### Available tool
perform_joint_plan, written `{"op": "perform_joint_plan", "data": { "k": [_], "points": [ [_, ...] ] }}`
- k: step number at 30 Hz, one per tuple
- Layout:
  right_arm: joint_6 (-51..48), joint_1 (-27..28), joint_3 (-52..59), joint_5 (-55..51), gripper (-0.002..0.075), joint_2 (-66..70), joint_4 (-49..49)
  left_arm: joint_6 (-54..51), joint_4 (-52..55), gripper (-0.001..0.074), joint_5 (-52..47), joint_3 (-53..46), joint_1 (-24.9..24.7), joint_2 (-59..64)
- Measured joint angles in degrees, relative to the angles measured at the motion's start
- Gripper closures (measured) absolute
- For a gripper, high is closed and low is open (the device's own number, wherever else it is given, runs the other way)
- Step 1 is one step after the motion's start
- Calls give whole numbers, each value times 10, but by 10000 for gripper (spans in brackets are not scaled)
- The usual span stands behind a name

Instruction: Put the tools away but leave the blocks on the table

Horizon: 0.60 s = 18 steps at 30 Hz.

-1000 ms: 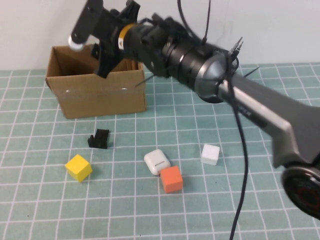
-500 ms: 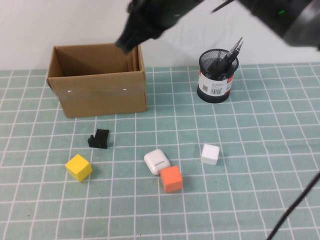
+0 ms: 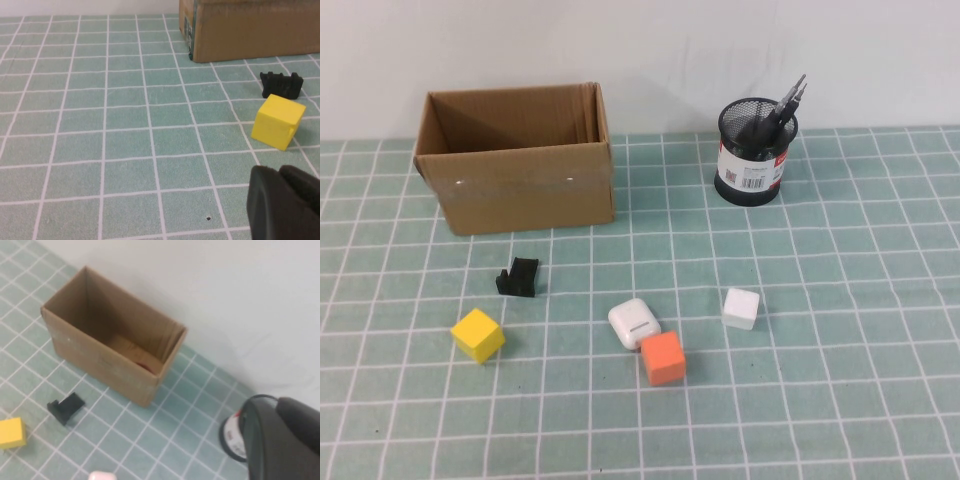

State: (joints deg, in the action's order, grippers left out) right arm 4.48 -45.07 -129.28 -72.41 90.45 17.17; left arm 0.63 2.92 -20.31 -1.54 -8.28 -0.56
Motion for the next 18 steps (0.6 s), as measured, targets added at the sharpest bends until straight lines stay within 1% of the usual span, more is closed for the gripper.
{"op": "perform_joint_plan", "data": {
  "k": [1, 2, 3, 8, 12, 15, 18],
  "points": [
    [0, 0, 7, 0, 732, -18, 3, 0, 0, 739, 0, 0, 0, 0],
    [-1, -3, 18, 0, 732, 35, 5, 0, 0, 739, 0, 0, 0, 0],
    [-2, 0, 32, 0, 732, -54, 6, 0, 0, 739, 0, 0, 0, 0],
    [-2, 0, 131, 0, 732, -148, 7, 0, 0, 739, 0, 0, 0, 0],
    [-2, 7, 269, 0, 732, -241, 19, 0, 0, 739, 0, 0, 0, 0],
    [-2, 45, 396, 32, 732, -317, 18, 0, 0, 739, 0, 0, 0, 0],
    [-3, 110, 543, 129, 733, -404, -12, 0, 0, 739, 0, 0, 0, 0]
  ]
}}
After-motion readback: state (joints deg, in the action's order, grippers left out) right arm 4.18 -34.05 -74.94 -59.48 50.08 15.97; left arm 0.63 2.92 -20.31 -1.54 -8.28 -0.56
